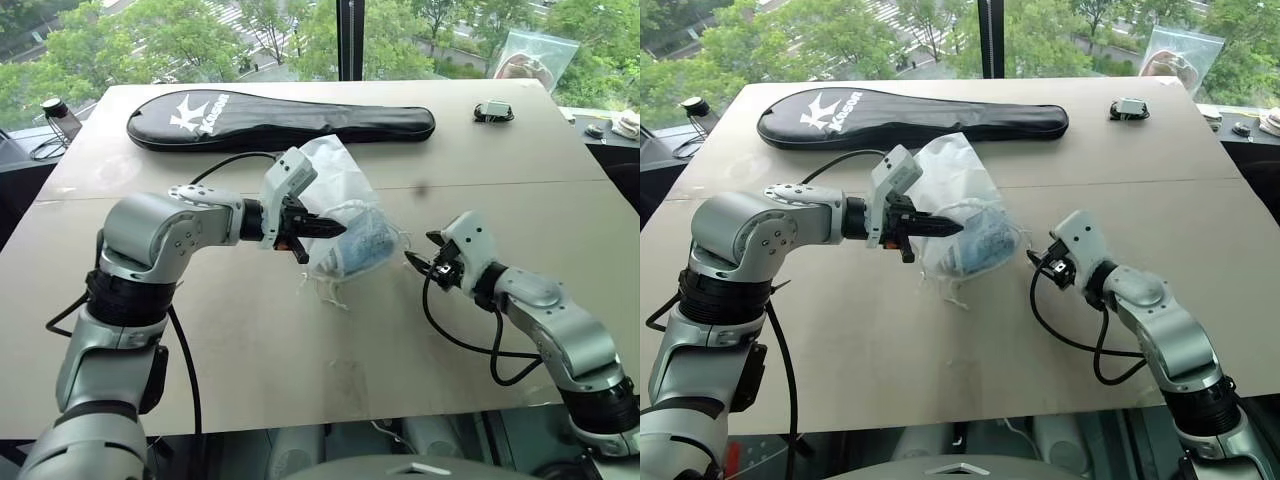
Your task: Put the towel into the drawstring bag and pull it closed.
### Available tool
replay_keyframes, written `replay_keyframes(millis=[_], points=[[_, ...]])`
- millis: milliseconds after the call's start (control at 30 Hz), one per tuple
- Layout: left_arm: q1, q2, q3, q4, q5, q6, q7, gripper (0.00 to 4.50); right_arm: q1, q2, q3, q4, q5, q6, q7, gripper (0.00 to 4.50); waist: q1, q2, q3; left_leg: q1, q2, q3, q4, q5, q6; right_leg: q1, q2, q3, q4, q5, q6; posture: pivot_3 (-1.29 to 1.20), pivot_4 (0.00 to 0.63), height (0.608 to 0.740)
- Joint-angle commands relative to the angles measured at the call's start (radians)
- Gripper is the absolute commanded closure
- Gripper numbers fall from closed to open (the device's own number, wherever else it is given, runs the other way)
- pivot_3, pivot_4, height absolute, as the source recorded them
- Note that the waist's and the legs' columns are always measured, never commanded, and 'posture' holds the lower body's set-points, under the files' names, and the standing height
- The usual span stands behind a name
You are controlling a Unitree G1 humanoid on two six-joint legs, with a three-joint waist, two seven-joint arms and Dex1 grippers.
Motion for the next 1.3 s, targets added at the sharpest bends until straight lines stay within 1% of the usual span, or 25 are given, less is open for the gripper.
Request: replay_keyframes(millis=[33, 167, 267, 400, 600, 833, 933, 1067, 1200, 1233, 1267, 1300], points=[[-0.003, 0.001, 0.014, -0.035, 0.006, -0.021, -0.007, 4.50, -0.030, 0.036, -0.026, 0.002, 0.015, -0.025, -0.001, 1.64, -0.001, 0.000, 0.000, 0.000, 0.000, 0.000, 0.000, 0.000, 0.000, 0.000, 0.000, 0.000, 0.000, 0.000, 0.000, 0.00, 0.150, 0.740], [0.002, -0.001, 0.018, -0.040, 0.009, -0.019, -0.004, 4.50, -0.046, 0.057, -0.031, 0.016, 0.016, -0.026, 0.006, 1.64, 0.000, 0.000, 0.000, 0.000, 0.000, 0.000, 0.000, 0.000, 0.000, 0.000, 0.000, 0.000, 0.000, 0.000, 0.000, 0.00, 0.150, 0.740], [0.006, 0.001, 0.022, -0.042, 0.011, -0.020, -0.002, 4.50, -0.056, 0.079, -0.051, 0.012, 0.045, -0.012, 0.006, 1.64, 0.001, 0.000, 0.000, 0.000, 0.000, 0.000, 0.000, 0.000, 0.000, 0.000, 0.000, 0.000, 0.000, 0.000, 0.000, 0.00, 0.150, 0.740], [0.011, 0.005, 0.026, -0.041, 0.015, -0.024, -0.001, 4.50, -0.055, 0.081, -0.073, -0.005, 0.062, 0.009, 0.008, 1.64, 0.001, 0.000, 0.000, 0.000, 0.000, 0.000, 0.000, 0.000, 0.000, 0.000, 0.000, 0.000, 0.000, 0.000, 0.000, 0.00, 0.150, 0.740], [0.019, 0.007, 0.032, -0.052, 0.010, -0.020, 0.004, 4.50, -0.071, 0.074, -0.055, 0.012, 0.000, 0.005, -0.044, 1.64, -0.001, 0.000, 0.000, 0.000, 0.000, 0.000, 0.000, 0.000, 0.000, 0.000, 0.000, 0.000, 0.000, 0.000, 0.000, 0.00, 0.150, 0.740], [0.017, 0.001, 0.033, -0.054, 0.009, -0.016, 0.013, 4.50, -0.080, 0.096, -0.026, 0.015, -0.069, 0.022, -0.115, 1.64, 0.000, 0.000, 0.000, 0.000, 0.000, 0.000, 0.000, 0.000, 0.000, 0.000, 0.000, 0.000, 0.000, 0.000, 0.000, 0.00, 0.150, 0.740], [0.017, -0.003, 0.031, -0.057, 0.009, -0.015, 0.017, 4.50, -0.093, 0.125, -0.004, 0.040, -0.110, 0.023, -0.155, 1.64, -0.001, 0.000, 0.000, 0.000, 0.000, 0.000, 0.000, 0.000, 0.000, 0.000, 0.000, 0.000, 0.000, 0.000, 0.000, 0.00, 0.150, 0.740], [0.019, -0.009, 0.031, -0.059, 0.008, -0.014, 0.022, 4.50, -0.101, 0.202, -0.011, 0.059, -0.125, 0.018, -0.209, 1.64, 0.000, 0.000, 0.000, 0.000, 0.000, 0.000, 0.000, 0.000, 0.000, 0.000, 0.000, 0.000, 0.000, 0.000, 0.000, 0.00, 0.150, 0.740], [0.028, -0.016, 0.032, -0.064, 0.007, -0.015, 0.034, 4.50, -0.091, 0.275, -0.006, 0.091, -0.151, -0.032, -0.256, 2.69, 0.000, 0.000, 0.000, 0.000, 0.000, 0.000, 0.000, 0.000, 0.000, 0.000, 0.000, 0.000, 0.000, 0.000, 0.000, 0.00, 0.150, 0.740], [0.028, -0.017, 0.033, -0.065, 0.006, -0.015, 0.036, 4.50, -0.089, 0.285, -0.008, 0.095, -0.157, -0.039, -0.263, 3.40, 0.000, 0.000, 0.000, 0.000, 0.000, 0.000, 0.000, 0.000, 0.000, 0.000, 0.000, 0.000, 0.000, 0.000, 0.000, 0.00, 0.150, 0.740], [0.030, -0.020, 0.035, -0.066, 0.006, -0.015, 0.039, 4.50, -0.083, 0.299, -0.013, 0.101, -0.172, -0.059, -0.287, 3.70, -0.001, 0.000, 0.000, 0.000, 0.000, 0.000, 0.000, 0.000, 0.000, 0.000, 0.000, 0.000, 0.000, 0.000, 0.000, 0.00, 0.150, 0.740], [0.033, -0.022, 0.037, -0.066, 0.007, -0.016, 0.043, 4.50, -0.077, 0.311, -0.022, 0.101, -0.182, -0.076, -0.308, 4.15, 0.000, 0.000, 0.000, 0.000, 0.000, 0.000, 0.000, 0.000, 0.000, 0.000, 0.000, 0.000, 0.000, 0.000, 0.000, 0.00, 0.150, 0.740]])
